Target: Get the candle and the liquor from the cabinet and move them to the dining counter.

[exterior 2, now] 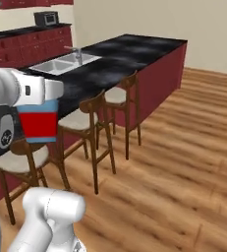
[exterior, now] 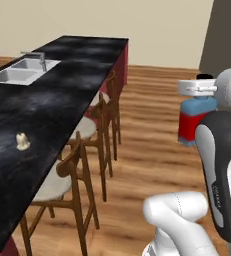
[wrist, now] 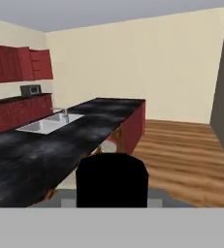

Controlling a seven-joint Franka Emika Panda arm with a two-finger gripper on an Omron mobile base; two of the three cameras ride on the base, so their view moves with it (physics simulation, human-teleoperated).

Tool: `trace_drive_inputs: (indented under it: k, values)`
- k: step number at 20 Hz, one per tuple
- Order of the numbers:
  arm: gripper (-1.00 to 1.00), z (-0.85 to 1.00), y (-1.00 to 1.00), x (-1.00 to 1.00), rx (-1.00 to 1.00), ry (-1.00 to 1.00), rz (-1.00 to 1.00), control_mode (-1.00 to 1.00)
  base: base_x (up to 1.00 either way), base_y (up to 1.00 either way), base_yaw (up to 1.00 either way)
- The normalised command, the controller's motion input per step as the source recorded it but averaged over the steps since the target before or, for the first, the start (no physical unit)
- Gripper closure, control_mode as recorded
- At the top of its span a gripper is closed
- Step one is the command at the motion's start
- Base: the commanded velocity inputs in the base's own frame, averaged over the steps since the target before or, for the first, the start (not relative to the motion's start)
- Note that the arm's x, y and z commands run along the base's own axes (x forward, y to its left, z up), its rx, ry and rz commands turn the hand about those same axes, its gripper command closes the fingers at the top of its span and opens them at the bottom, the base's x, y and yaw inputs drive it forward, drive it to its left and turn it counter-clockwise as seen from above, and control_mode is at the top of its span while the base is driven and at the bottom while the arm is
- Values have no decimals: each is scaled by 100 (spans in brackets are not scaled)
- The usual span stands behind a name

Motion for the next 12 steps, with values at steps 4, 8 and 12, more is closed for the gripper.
trace_drive_inputs:
  k: [4, 8, 12]
  values:
    - [100, 0, 0, 0, 0, 0, 0, 100, 55, -46, 75]
    - [100, 0, 0, 0, 0, 0, 0, 100, 48, -48, 75]
    - [100, 0, 0, 0, 0, 0, 0, 100, 32, -64, 71]
